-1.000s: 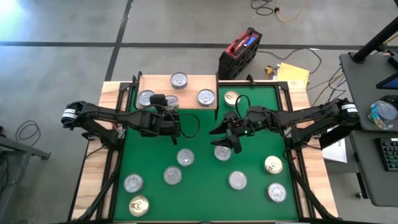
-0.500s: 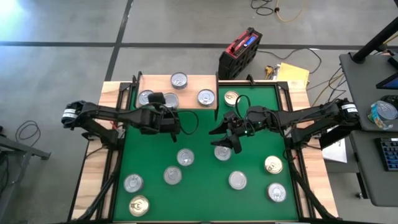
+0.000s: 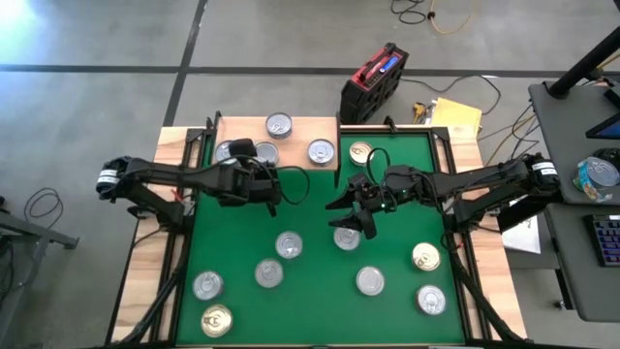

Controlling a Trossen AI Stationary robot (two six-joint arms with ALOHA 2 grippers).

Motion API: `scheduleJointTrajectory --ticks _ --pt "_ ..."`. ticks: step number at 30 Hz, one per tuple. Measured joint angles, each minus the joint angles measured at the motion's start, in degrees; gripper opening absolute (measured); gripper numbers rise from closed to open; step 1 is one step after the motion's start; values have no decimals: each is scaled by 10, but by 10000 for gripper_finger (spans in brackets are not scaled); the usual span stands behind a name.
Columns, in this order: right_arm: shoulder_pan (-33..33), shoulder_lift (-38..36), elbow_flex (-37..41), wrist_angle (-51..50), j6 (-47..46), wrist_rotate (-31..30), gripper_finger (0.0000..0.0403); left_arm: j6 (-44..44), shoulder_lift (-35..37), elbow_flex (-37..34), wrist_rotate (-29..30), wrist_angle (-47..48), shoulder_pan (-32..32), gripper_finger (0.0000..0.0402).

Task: Stack canned seafood by type on shelf
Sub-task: Put the bottom right white tuna can on the shelf

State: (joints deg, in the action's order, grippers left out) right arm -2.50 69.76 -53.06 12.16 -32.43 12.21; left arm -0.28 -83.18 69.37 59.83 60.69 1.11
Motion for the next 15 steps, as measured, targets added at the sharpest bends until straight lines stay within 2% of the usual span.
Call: scheduleJointTrajectory --ticks 8,12,15 --pt "0 0 0 0 25 2 282 -75 7 71 -67 92 36 249" --pt "-1 0 0 1 57 -3 250 -98 25 56 -69 100 88 219" --pt "-4 0 -1 0 68 -7 215 -109 42 33 -70 97 128 178"
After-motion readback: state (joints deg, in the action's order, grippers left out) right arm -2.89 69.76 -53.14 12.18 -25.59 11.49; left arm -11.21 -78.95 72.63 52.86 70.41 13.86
